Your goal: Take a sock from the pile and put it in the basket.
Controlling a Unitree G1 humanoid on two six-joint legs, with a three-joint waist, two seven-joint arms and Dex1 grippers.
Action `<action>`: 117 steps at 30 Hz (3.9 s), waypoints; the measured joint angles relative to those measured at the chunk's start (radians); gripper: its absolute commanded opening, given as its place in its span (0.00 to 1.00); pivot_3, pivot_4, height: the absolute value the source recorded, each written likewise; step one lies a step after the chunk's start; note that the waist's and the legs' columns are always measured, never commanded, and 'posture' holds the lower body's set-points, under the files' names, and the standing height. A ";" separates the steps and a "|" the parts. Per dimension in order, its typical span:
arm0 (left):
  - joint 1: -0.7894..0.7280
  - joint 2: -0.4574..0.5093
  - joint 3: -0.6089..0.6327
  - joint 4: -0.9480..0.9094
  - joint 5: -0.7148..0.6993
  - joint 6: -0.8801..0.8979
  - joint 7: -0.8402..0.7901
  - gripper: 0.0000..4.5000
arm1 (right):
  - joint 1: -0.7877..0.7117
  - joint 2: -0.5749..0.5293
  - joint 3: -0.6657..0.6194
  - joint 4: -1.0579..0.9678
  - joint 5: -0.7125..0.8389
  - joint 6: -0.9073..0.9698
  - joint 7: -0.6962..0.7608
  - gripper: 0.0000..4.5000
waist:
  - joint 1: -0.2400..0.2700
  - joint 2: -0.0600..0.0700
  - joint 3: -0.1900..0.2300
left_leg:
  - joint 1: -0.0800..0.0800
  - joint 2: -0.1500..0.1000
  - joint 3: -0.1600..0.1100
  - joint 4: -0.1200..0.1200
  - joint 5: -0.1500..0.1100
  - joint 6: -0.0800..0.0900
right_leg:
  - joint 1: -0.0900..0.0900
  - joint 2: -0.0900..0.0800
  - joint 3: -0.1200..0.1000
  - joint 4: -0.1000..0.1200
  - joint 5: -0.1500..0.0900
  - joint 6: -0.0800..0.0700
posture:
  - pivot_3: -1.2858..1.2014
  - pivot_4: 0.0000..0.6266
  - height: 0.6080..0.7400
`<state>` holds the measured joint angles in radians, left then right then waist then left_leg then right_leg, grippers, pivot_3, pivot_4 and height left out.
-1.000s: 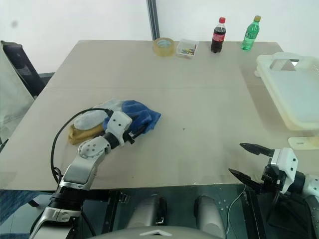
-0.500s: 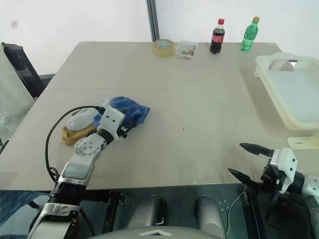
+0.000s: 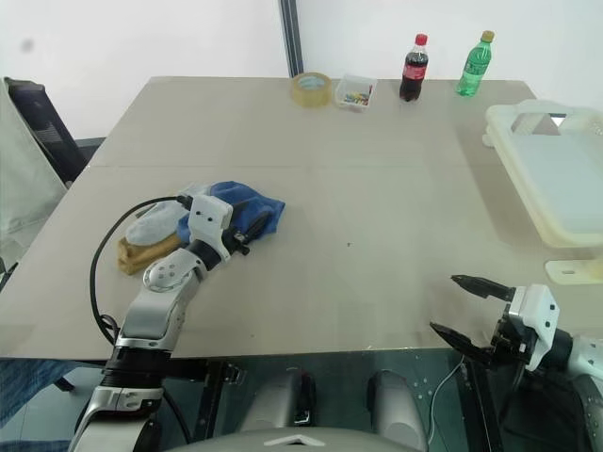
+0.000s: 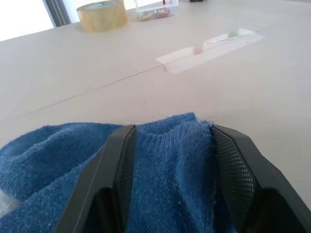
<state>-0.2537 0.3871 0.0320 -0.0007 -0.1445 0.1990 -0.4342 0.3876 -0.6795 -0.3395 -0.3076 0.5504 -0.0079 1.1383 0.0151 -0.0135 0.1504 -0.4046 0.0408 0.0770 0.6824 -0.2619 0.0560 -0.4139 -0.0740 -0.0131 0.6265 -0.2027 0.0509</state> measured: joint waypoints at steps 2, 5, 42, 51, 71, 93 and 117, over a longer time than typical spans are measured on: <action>0.000 0.001 0.000 0.000 0.003 0.003 0.004 0.29 | 0.001 0.001 0.001 0.000 -0.001 -0.002 -0.001 1.00 | 0.000 0.000 0.000 | 0.000 0.000 0.000 0.000 0.000 0.000 | 0.000 0.000 0.000 0.000 0.000 0.000 | 0.52 0.24 1.00; 0.000 0.005 -0.001 0.004 0.008 0.011 0.003 0.01 | 0.001 0.005 0.001 0.000 -0.002 -0.004 -0.003 1.00 | 0.000 0.000 0.000 | 0.000 0.000 0.000 0.000 0.000 0.000 | 0.000 0.000 0.000 0.000 0.000 0.000 | 0.52 0.24 1.00; -0.160 -0.225 -0.413 -0.122 -0.026 0.373 -0.132 0.01 | 0.008 0.034 0.009 0.012 -0.037 -0.051 -0.033 1.00 | 0.001 -0.001 0.000 | -0.009 -0.003 -0.004 0.002 0.000 0.000 | -0.006 0.003 -0.001 -0.001 0.000 0.000 | 0.52 0.24 1.00; -0.205 -0.274 -0.473 -0.040 -0.015 0.421 -0.168 0.01 | 0.012 0.041 0.008 0.014 -0.057 -0.089 -0.057 1.00 | 0.001 -0.001 0.000 | -0.009 -0.003 -0.004 0.002 0.000 0.000 | -0.006 0.003 -0.001 -0.001 -0.001 0.002 | 0.52 0.24 1.00; -0.181 -0.247 -0.336 -0.189 -0.193 0.577 -0.254 0.70 | -0.115 0.031 0.074 -0.026 -0.027 0.191 -0.228 1.00 | -0.003 0.000 0.000 | -0.009 -0.002 -0.004 0.002 0.000 0.000 | -0.006 0.003 -0.001 0.000 0.000 0.000 | 0.52 0.24 1.00; -0.246 0.048 -0.153 0.080 -0.180 0.493 -0.400 0.71 | -0.436 0.228 0.247 -0.196 0.320 1.051 -0.797 0.01 | -0.007 -0.002 0.002 | -0.010 -0.002 -0.004 0.003 0.000 0.001 | -0.007 0.003 -0.002 0.001 0.000 0.000 | 0.52 0.24 1.00; 0.016 0.194 -0.134 -0.337 -0.370 0.762 -0.412 0.71 | -0.386 0.018 0.302 -0.240 0.237 1.088 -0.649 0.01 | -0.003 -0.002 0.001 | -0.009 -0.001 -0.004 0.002 0.000 0.001 | -0.007 0.002 -0.001 0.000 0.000 0.001 | 0.52 0.24 1.00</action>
<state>-0.2375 0.5813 -0.1023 -0.3381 -0.5146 0.9610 -0.8459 0.0019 -0.6620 -0.0374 -0.5474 0.7878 1.0802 0.4894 0.0121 -0.0154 0.1512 -0.4137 0.0395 0.0729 0.6848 -0.2624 0.0574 -0.4210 -0.0721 -0.0141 0.6265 -0.2032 0.0514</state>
